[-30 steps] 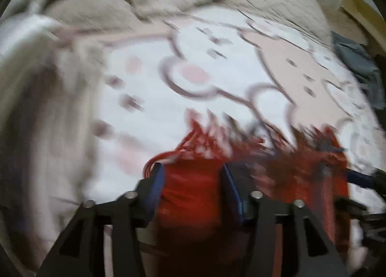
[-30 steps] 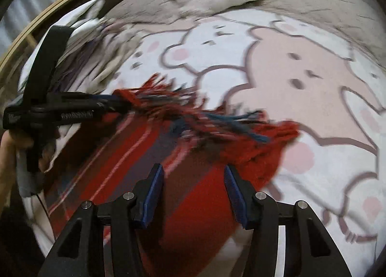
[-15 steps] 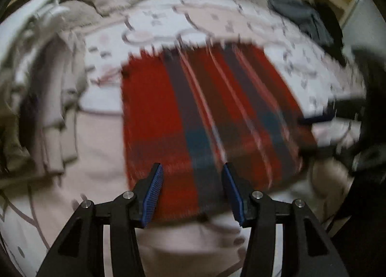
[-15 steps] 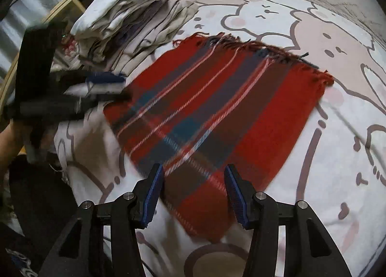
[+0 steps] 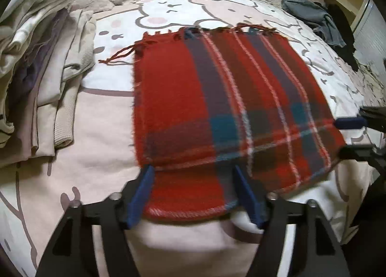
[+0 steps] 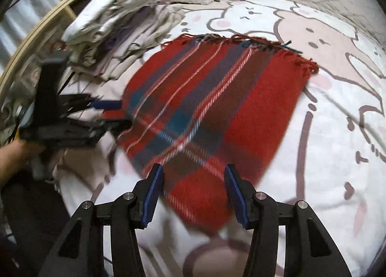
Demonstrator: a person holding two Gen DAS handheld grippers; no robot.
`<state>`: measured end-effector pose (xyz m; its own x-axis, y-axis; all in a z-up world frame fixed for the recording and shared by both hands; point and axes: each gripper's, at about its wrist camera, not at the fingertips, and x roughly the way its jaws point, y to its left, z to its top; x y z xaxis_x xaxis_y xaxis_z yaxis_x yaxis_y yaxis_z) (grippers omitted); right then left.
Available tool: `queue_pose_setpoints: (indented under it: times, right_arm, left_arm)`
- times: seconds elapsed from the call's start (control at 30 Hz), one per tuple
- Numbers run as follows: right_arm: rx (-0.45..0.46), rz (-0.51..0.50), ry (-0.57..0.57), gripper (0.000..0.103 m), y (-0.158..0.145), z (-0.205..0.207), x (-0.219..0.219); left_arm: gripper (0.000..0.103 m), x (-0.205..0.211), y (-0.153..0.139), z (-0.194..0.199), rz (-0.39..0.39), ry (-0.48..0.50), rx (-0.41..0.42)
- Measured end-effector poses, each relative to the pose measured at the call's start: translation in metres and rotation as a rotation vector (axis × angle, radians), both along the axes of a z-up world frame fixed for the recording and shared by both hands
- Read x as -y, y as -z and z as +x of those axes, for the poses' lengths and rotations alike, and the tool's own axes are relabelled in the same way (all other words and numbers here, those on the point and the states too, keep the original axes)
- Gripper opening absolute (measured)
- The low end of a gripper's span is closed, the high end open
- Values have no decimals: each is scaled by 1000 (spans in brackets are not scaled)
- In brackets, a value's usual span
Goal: Fold clothes
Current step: 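Lay the scarf flat on the duvet and open both grippers, then grasp the scarf edge with both grippers and fold it in half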
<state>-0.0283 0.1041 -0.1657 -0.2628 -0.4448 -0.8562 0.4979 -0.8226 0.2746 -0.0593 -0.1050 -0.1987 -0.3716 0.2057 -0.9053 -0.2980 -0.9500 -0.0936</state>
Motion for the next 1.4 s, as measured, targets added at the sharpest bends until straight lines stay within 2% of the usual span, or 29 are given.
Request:
queue_pose_setpoints:
  times: [0.17, 0.3, 0.4, 0.47, 0.53, 0.63, 0.73, 0.8, 0.83, 1.0, 1.17, 1.33, 1.4]
  right_arm:
    - [126, 22, 67, 54, 46, 6, -17]
    - [41, 83, 37, 54, 36, 16, -7]
    - [-89, 161, 35, 54, 17, 35, -4]
    - [-210, 281, -5, 56, 13, 53, 6]
    - [-332, 414, -65, 57, 14, 72, 17]
    - [-492, 623, -217, 57, 32, 105, 37]
    - [-657, 861, -373, 56, 64, 131, 49]
    - [-776, 977, -437, 57, 81, 141, 57]
    - [-803, 1007, -449, 57, 86, 141, 61]
    - [-894, 1076, -446, 57, 100, 125, 77]
    - [-1043, 1135, -474, 57, 114, 117, 86]
    - [-1145, 1165, -516, 56, 122, 113, 89]
    - [-1137, 1142, -547, 45, 121, 108, 88]
  left_arm:
    - [71, -1, -3, 2, 2, 15, -20]
    - [71, -5, -19, 14, -41, 51, -116]
    - [71, -11, -37, 34, -111, 117, -250]
    - [71, -20, -47, 54, -192, 197, -350]
    - [71, -30, -49, 69, -273, 275, -408]
    - [71, -37, -45, 79, -320, 337, -431]
    - [71, -45, -39, 85, -360, 388, -446]
    - [71, -48, -35, 89, -385, 416, -456]
    - [71, -49, -33, 91, -397, 430, -462]
    - [71, -55, -31, 101, -433, 485, -507]
    - [71, -57, -23, 122, -529, 601, -643]
    - [72, -62, 0, 138, -658, 744, -711]
    - [72, -64, 7, 141, -702, 782, -738]
